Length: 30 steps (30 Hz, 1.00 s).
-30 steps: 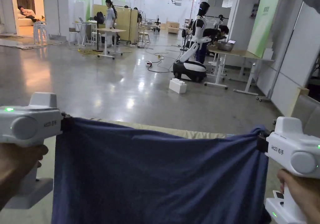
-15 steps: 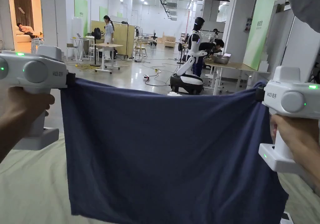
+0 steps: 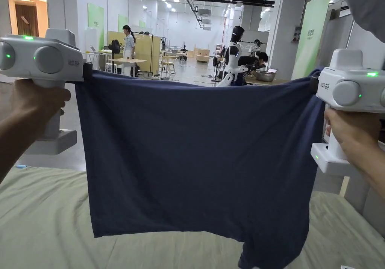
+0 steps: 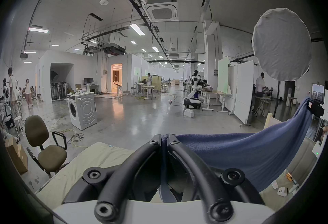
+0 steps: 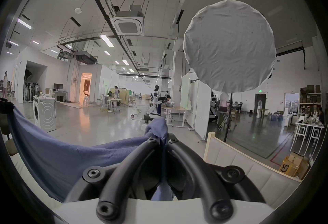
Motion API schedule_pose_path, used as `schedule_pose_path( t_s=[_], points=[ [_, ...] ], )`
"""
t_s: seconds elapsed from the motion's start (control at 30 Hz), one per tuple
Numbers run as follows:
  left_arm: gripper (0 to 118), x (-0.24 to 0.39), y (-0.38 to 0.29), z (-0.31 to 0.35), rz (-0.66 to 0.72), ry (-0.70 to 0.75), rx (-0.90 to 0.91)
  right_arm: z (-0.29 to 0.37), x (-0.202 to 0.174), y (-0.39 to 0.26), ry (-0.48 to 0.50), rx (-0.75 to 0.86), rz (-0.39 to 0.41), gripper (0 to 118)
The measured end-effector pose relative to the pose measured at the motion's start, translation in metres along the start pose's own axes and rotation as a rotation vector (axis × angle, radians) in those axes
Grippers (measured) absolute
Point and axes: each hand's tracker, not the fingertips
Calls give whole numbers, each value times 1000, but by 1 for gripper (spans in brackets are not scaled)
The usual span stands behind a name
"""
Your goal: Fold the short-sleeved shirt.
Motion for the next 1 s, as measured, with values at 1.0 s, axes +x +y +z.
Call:
schedule_pose_path(
  t_s=[1.0],
  points=[
    [5, -47, -284, 237, 33, -81, -225, 281, 27, -224, 157, -312, 145, 5]
  ],
)
